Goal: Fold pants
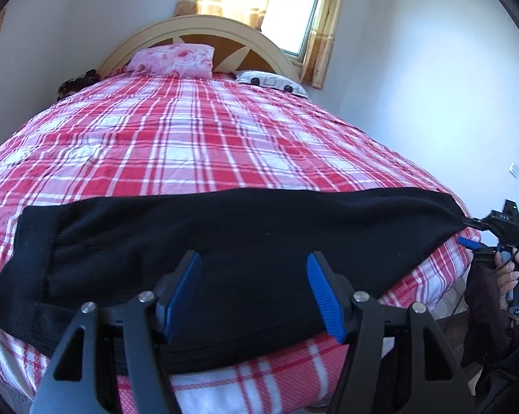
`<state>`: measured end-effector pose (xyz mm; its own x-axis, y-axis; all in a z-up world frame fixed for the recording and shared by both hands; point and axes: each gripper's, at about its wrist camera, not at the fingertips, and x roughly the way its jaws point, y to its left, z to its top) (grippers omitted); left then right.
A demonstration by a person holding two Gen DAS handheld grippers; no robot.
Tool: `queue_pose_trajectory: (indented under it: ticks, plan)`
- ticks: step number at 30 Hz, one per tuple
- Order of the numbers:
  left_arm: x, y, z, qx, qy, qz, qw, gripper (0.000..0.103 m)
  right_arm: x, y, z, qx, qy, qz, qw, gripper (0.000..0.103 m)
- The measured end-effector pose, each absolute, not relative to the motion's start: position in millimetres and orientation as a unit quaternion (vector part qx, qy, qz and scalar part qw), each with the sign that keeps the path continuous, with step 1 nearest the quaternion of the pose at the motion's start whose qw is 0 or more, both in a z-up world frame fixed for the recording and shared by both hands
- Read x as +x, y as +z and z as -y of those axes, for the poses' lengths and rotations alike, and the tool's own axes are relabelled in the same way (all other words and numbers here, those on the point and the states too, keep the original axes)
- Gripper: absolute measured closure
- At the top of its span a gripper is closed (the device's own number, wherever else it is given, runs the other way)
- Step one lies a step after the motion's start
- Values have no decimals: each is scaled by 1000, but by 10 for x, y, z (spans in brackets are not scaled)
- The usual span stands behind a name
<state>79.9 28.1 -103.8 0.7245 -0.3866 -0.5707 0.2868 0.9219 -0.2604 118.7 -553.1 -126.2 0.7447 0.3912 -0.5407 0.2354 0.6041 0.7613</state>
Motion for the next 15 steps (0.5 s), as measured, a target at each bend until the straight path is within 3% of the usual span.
queue_pose_trajectory:
  ticks: [6,9,11,15]
  plan:
    - [791,-1042,-297,-104,-194,-318,922,32,1589,-1446,4927,442,84,-402,798,59]
    - [799,-1020,-329,-110,-194,-315,922,32,1574,-1465,4861,430,72,-396,808,89]
    - [803,-1023,-366,-115,-192,-313,923,32,1598,-1486,4824,417,65,-399,814,97]
    - [836,-1067,-415,-123,-183,-320,922,32,1540,-1483,4774,397,70,-400,823,100]
